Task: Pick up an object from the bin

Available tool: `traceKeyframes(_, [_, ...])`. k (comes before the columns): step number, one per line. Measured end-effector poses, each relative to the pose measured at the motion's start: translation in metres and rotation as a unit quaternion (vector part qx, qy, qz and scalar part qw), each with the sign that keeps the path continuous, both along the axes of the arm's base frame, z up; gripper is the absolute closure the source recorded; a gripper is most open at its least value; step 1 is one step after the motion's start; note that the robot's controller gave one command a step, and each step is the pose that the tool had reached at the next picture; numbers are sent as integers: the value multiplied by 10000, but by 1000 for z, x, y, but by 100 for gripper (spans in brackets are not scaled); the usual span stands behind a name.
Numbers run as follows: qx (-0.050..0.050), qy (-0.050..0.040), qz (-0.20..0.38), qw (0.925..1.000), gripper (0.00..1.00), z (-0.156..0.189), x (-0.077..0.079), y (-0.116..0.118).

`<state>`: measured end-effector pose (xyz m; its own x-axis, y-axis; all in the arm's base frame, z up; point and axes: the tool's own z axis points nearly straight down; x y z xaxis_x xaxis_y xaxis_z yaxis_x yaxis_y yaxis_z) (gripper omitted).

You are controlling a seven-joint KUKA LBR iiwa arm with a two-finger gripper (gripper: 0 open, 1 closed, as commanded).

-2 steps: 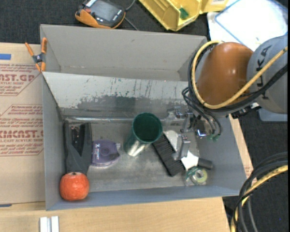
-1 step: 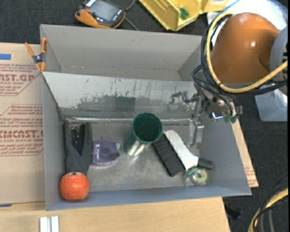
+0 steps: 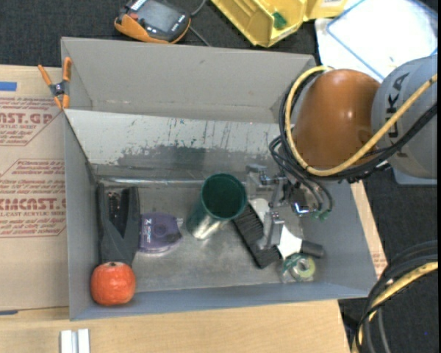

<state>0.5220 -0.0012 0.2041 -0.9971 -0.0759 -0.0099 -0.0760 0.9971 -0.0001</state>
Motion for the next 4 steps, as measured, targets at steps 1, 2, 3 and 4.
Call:
traceKeyframes(1, [-13, -31, 311, 9995, 0, 9, 6, 9])
traceKeyframes(2, [10, -104, -201, 9997, 0, -60, 28, 26])
traceKeyframes(3, [-11, -92, 419, 9991, 0, -11, 14, 36])
traceKeyframes(4, [7, 5, -58, 10000, 0, -76, 30, 51])
